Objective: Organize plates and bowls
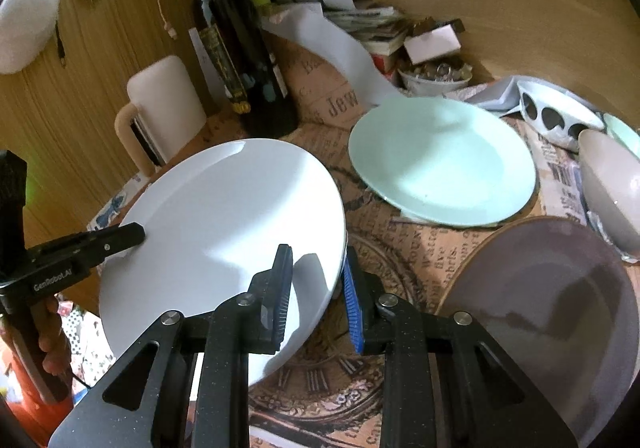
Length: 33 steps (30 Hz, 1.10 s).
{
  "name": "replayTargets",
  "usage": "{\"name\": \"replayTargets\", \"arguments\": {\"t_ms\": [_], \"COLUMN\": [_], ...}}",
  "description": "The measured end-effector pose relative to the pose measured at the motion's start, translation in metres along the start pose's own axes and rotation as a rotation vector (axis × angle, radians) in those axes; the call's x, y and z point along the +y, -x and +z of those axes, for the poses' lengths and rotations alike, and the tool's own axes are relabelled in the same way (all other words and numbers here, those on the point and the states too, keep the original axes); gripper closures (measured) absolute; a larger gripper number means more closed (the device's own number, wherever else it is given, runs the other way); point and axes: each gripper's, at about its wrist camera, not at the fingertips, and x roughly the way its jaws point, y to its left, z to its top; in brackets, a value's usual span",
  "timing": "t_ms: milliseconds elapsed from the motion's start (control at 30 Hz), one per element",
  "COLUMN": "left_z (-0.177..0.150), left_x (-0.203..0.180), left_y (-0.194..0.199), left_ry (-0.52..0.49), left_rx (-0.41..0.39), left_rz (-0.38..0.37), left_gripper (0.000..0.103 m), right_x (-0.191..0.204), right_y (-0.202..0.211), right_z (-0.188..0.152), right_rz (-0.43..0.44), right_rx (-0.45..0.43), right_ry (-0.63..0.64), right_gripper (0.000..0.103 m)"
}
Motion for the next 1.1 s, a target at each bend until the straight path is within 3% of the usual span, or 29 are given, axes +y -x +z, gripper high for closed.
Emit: {"name": "replayTargets", "arguments": {"t_ms": [500, 1100], "left_z": [0.014, 0.019], "left_x": [-0.043, -0.112], "left_y": [0.016, 0.010], "left_ry": [-0.054, -0.139], "left_rx": [-0.065, -0.080], "left_rz": [-0.054, -0.173], "left_gripper": [0.082, 0.082], "right_x": [-0.025, -0.076], "right_y": [0.043, 0.098], "right_z": [0.006, -0.010], "right_rz": [-0.022, -0.131], "right_rx": [-0.098, -0.178], "right_ry": [-0.021, -0.098], "right_gripper": [0.081, 0.081]}}
